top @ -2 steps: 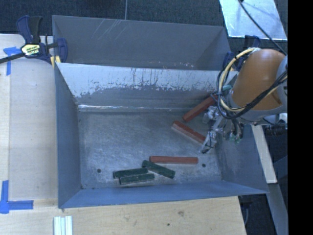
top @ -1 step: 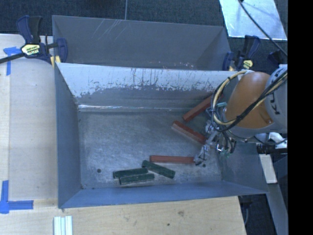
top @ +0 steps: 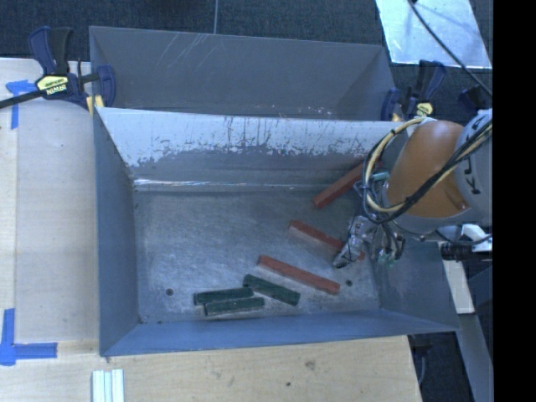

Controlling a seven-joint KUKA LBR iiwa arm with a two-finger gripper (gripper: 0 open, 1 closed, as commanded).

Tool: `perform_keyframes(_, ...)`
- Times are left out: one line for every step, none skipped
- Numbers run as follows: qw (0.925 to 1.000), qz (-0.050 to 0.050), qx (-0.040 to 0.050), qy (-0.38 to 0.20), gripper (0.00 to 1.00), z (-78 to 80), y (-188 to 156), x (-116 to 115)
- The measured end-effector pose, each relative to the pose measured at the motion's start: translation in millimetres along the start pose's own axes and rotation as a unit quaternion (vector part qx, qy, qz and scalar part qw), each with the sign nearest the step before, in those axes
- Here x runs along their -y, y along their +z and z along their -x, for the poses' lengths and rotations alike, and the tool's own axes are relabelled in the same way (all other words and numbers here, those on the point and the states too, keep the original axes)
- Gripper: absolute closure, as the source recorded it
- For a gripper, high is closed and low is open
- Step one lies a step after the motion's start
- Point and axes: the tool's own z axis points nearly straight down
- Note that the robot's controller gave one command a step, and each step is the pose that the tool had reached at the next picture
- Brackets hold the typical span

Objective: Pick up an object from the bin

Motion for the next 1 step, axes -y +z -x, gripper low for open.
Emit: perform_keyframes(1.0, 0.001, 0.004, -0.007, 1.0, 8.4, -154.8, 21.8)
